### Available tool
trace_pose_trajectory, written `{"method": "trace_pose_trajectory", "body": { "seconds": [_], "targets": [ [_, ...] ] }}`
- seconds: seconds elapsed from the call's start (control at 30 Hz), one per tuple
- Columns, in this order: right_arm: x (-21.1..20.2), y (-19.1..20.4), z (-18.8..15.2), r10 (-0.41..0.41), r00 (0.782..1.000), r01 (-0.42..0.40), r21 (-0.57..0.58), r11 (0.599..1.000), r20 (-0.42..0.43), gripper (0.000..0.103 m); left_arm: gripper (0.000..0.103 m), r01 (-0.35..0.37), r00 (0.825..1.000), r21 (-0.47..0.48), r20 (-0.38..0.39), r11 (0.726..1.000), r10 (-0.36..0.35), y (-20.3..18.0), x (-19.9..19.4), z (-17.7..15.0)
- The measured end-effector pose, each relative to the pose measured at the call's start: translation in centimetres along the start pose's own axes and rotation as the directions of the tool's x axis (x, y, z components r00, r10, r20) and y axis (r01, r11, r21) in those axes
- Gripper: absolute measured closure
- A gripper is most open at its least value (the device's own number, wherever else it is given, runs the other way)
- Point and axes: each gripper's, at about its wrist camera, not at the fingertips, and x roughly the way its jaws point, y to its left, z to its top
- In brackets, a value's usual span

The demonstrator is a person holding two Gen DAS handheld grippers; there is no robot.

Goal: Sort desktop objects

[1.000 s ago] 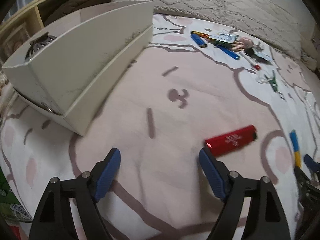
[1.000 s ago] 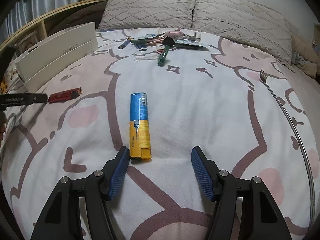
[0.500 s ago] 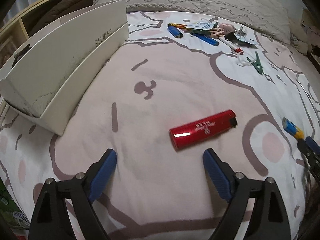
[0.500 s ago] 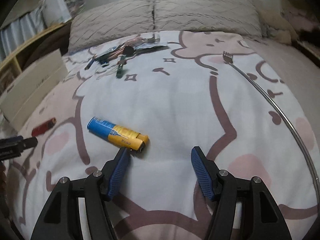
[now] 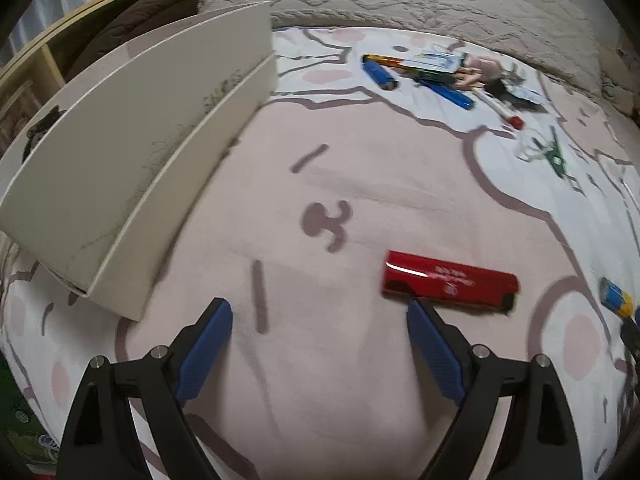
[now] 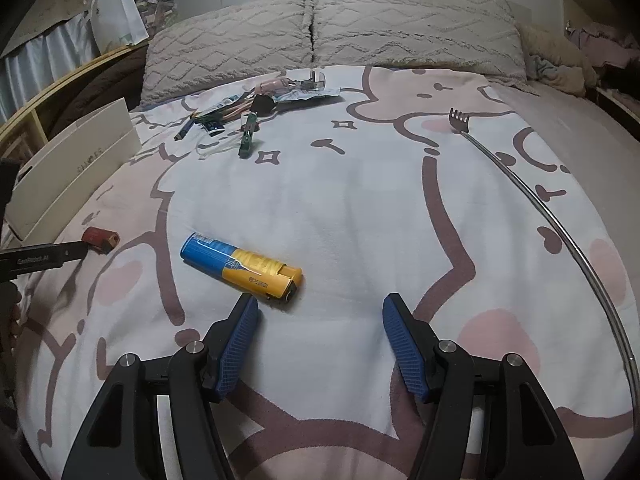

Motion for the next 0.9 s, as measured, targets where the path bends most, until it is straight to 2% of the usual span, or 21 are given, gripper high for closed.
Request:
{"method": "trace_pose_trajectory", "body": {
  "seconds": [0.1,0.2,0.33,0.57,0.9],
  "targets": [
    [0.1,-0.2,0.1,-0.006,1.0,0.006,0.016,1.0,-0.002,0.039,0.013,0.033,0.999,0.008,0.016,0.999,-0.033,-0.7,-0.7,-0.8],
    [0.3,-0.6,0.2,-0.004,1.0,0.004,0.049,0.999,-0.007,0.039,0.003,0.08,0.996,0.035,0.041,0.996,-0.081,-2.0,-1.3,-1.5],
    [0.4,-0.8,0.3,-0.01,1.0,0.01,0.067,0.998,-0.007,0.039,0.003,0.138,0.99,0.055,0.031,0.989,-0.14,-3.8,-1.2,-1.3],
    [0.4,-1.2,0.4,0.002,1.0,-0.002,0.096,0.995,0.0,0.039,0.0,0.137,0.99,0.09,0.029,0.986,-0.141,-5.4,-0.2,-0.1],
    [-0.2,-0.3,0.2,-0.021,1.0,0.022,0.067,0.997,-0.02,0.037,0.0,0.181,0.983,0.037,0.036,0.983,-0.182,-4.8,1.1,0.3]
  ]
}}
